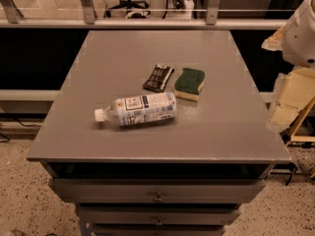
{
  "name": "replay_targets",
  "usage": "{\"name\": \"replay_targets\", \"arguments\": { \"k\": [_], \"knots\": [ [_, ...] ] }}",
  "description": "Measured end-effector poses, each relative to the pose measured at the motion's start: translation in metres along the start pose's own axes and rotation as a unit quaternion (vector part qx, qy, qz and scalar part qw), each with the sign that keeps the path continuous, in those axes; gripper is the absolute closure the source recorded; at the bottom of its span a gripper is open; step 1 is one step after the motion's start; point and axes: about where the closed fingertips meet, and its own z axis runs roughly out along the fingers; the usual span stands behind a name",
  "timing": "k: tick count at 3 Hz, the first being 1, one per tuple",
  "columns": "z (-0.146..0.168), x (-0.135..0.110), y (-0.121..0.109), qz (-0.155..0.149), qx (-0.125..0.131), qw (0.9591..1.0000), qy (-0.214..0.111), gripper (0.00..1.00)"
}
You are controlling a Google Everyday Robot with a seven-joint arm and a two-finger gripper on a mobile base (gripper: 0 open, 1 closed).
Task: Place blue plastic bottle upright
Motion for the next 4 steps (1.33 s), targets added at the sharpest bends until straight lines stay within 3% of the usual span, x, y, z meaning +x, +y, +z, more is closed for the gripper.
{"name": "replay_targets", "arguments": {
  "k": [1,2,3,4],
  "knots": [
    [0.0,-0.001,0.0,-0.001,0.001,1.0,-0.001,0.0],
    [0.02,-0.049,-0.002,-0.051,-0.016,0.9985,-0.014,0.0],
    [0.052,-0.126,0.006,-0.121,-0.044,0.9908,-0.041,0.0],
    [0.078,-0.196,0.018,-0.178,-0.067,0.9796,-0.065,0.0]
  ]
}}
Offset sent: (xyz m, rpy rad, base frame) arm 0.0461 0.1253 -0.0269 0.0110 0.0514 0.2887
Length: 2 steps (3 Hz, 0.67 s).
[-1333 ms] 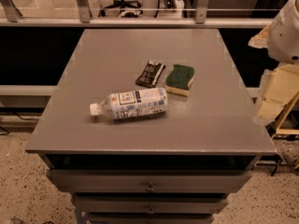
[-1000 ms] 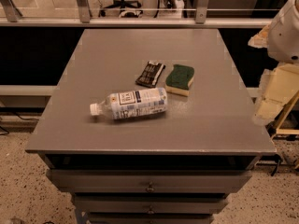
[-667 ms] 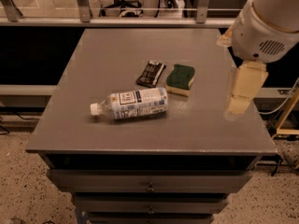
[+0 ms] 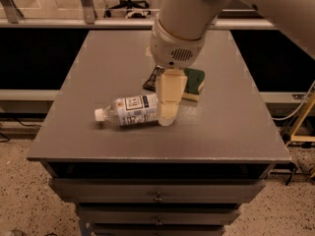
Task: Place blue plastic bottle upright
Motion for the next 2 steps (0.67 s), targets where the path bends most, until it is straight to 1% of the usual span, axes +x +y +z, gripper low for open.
{"name": "replay_targets", "arguments": {
  "k": [1,2],
  "knots": [
    [0.03,-0.05,-0.013,-0.035,-0.014,0.9992,-0.012,0.0],
    [0.061,-0.074,-0.022,-0.04,-0.028,0.9988,-0.003,0.0]
  ]
}}
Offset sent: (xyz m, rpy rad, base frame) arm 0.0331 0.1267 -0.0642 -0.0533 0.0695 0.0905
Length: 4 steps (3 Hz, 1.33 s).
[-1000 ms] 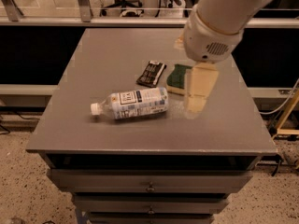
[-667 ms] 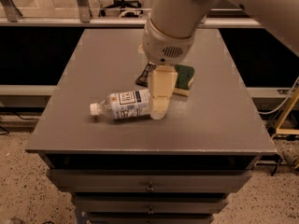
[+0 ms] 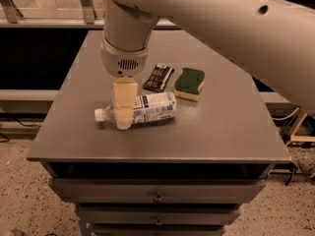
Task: Place blue plastic bottle upright
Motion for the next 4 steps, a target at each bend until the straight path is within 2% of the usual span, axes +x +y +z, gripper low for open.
{"name": "replay_targets", "arguments": {
  "k": [1,3,4],
  "knots": [
    [0.03,0.001,-0.006,0.023,-0.012,0.9995,0.019,0.0],
    [0.063,0.016,-0.008,0.062,-0.013,0.9956,0.069,0.0],
    [0.062,0.016,-0.008,0.062,-0.012,0.9957,0.068,0.18]
  ]
}}
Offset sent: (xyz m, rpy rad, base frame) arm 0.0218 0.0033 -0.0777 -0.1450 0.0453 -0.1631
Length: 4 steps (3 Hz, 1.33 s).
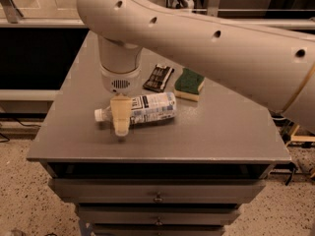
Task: Place blue plastic bottle upright
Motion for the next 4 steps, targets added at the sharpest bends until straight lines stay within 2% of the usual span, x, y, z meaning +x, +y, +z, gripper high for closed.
{"name": "replay_targets", "arguments": {
  "k": [2,3,4],
  "knots": [
    [0.0,0.0,0.0,-0.001,0.002,1.0,0.0,0.64],
    [-0.008,-0.003,0.001,-0.004,-0.007,0.9996,-0.026,0.88],
    [-0.053,-0.002,-0.003,0.003,0.008,0.9966,-0.082,1.0]
  ]
}}
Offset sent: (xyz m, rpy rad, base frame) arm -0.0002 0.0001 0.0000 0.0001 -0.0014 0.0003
